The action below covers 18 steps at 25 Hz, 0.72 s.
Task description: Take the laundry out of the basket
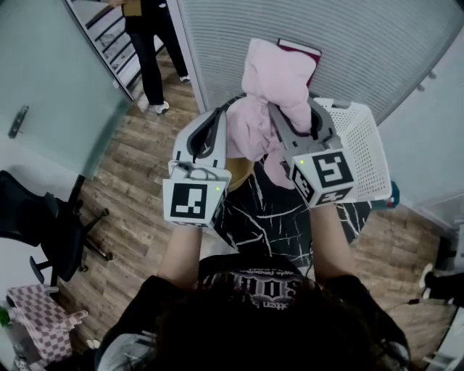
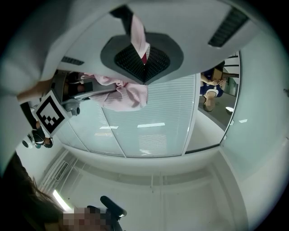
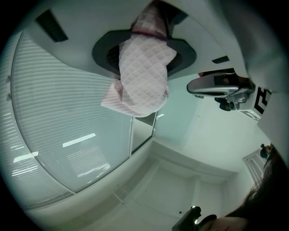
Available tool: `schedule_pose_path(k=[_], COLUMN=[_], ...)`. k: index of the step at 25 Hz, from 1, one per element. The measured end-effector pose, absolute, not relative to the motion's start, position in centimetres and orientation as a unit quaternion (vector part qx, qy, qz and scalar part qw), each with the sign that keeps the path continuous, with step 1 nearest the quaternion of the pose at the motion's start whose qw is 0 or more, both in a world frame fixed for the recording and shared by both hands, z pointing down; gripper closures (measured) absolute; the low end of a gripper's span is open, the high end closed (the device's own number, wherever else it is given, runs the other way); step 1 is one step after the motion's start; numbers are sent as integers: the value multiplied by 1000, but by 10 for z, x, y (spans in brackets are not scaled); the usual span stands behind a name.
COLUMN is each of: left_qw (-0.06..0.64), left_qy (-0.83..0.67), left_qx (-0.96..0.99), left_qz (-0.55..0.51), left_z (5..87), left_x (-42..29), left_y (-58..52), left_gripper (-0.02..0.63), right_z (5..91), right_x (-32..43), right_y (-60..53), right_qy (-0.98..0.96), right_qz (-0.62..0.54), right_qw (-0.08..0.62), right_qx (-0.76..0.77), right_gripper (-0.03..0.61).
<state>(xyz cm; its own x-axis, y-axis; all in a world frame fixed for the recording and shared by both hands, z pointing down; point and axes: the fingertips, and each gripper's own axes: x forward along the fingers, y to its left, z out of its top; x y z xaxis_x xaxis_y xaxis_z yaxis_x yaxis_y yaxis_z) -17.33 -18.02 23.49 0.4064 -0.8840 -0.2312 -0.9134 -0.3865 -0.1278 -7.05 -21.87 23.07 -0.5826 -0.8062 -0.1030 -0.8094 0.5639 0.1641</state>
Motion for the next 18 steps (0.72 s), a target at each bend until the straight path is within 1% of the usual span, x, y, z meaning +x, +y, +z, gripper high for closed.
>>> schedule_pose_path(k=[8,18], left_qw=[115,117], left_qy=[537,544], left_qx=[-833,-829], left_qz=[63,61], left_z=[240,242], left_x=[-178,-196], left_y=[-180,-175], left_gripper=[615,615], right_z=[254,255], right_x=[-90,-121], right_y=[-206,-198], right_qy=[892,902], right_qz=[80,78], right_qw=[7,18], right_qx=[-445,-425], right_gripper=[410,410])
